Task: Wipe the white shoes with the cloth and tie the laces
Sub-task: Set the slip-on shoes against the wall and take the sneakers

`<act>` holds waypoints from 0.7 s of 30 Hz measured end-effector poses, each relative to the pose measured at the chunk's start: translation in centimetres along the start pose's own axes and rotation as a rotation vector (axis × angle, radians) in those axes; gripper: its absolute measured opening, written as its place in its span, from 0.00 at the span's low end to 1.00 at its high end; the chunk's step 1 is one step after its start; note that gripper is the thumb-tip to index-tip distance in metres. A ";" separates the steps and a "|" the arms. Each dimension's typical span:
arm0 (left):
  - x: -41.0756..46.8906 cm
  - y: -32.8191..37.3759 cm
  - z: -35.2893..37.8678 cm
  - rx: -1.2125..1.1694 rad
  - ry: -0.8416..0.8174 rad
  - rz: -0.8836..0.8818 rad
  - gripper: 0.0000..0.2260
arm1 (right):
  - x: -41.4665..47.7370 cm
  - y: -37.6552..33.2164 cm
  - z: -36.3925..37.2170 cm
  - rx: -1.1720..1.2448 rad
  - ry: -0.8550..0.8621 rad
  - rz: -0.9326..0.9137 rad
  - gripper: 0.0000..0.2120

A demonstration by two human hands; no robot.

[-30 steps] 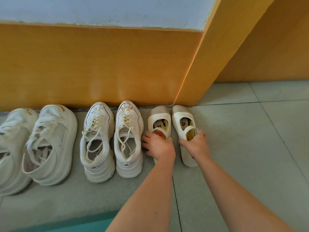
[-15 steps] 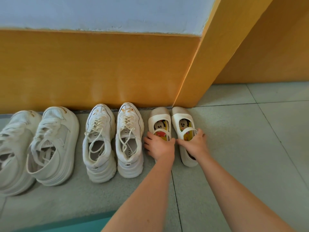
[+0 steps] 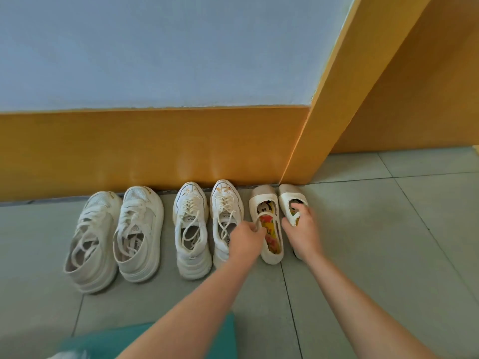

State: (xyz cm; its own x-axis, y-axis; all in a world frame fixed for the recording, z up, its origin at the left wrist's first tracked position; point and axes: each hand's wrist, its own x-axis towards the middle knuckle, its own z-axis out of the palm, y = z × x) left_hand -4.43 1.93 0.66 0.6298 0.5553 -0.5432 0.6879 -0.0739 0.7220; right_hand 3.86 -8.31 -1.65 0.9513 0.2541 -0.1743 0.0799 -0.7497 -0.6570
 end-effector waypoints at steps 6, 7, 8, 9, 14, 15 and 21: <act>0.5 -2.0 -9.7 0.020 0.287 0.019 0.21 | -3.4 -6.1 3.4 0.123 -0.195 0.049 0.27; 0.5 -2.8 -10.7 0.033 0.323 -0.008 0.22 | -3.8 -6.8 4.1 0.128 -0.235 0.069 0.29; 0.5 -3.6 -11.3 0.065 0.348 -0.040 0.24 | -4.0 -7.4 4.8 0.125 -0.270 0.080 0.31; 0.5 -4.4 -11.7 0.105 0.369 -0.068 0.26 | -4.2 -8.0 5.4 0.111 -0.298 0.087 0.33; 1.5 -6.8 -11.4 0.187 0.336 -0.145 0.38 | -4.2 -9.0 8.6 -0.024 -0.339 0.139 0.45; 1.9 -7.1 -11.1 0.184 0.310 -0.157 0.40 | -4.1 -9.0 9.2 -0.037 -0.344 0.163 0.47; 4.3 -7.9 -9.6 0.104 0.262 -0.239 0.43 | -3.5 -8.6 11.2 -0.189 -0.314 0.226 0.48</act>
State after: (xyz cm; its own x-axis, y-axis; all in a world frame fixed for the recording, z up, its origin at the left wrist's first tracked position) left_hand -10.65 12.87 -3.31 0.3424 0.7590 -0.5537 0.8462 0.0071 0.5329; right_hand -3.45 4.10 -3.59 0.8166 0.2224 -0.5327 -0.0393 -0.8992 -0.4357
